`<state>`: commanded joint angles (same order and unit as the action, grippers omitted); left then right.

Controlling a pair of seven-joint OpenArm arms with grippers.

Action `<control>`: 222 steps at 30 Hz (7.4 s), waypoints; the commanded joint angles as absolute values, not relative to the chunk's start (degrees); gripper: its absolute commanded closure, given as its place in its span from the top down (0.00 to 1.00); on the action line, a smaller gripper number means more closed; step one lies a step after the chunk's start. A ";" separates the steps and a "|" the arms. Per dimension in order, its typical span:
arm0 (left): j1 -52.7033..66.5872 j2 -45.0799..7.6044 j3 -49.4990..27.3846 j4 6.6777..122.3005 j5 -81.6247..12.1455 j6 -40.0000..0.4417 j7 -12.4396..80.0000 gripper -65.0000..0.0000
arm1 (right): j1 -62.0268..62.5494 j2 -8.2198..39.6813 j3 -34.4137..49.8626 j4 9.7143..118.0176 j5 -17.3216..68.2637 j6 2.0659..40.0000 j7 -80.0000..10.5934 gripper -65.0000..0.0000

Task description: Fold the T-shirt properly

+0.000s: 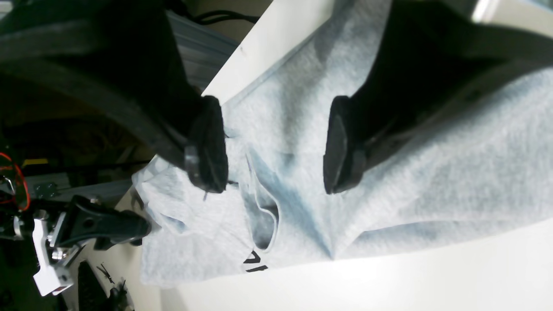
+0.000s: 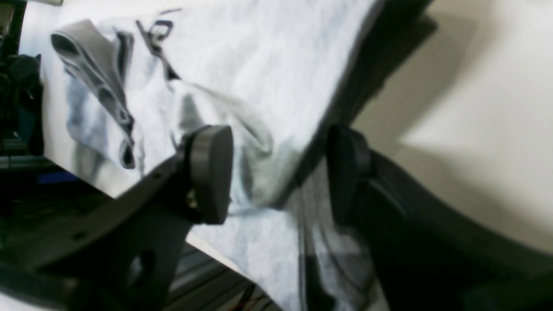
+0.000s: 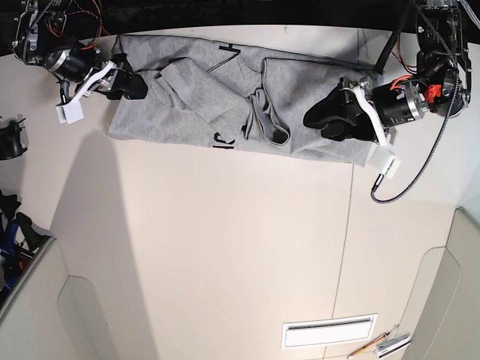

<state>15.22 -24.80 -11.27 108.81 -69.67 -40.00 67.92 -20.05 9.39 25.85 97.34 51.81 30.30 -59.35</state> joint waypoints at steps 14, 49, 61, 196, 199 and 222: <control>15.07 -24.80 -22.13 109.19 -77.56 -40.00 70.78 0.59 | -21.78 7.44 20.12 97.23 46.76 30.41 -57.52 0.53; 24.77 -24.75 -20.45 109.12 -77.17 -40.00 76.49 0.59 | -14.87 26.15 41.98 97.38 61.41 33.45 -62.37 0.00; 25.41 -24.75 -3.31 104.64 -61.63 -40.00 66.63 0.59 | -14.02 12.47 41.17 113.49 63.42 33.87 -63.64 0.00; 19.05 -17.02 -15.66 111.61 -74.91 -40.00 72.07 0.59 | -8.86 1.83 -8.01 104.79 54.54 35.29 -64.64 0.51; 19.07 -17.02 -15.66 111.61 -74.94 -40.00 72.47 0.59 | -7.99 0.12 -7.25 104.79 50.00 35.14 -60.49 0.51; 19.07 -17.02 -15.66 111.61 -75.16 -40.00 73.08 0.59 | 4.19 2.20 -22.11 95.42 18.02 28.29 -49.23 0.51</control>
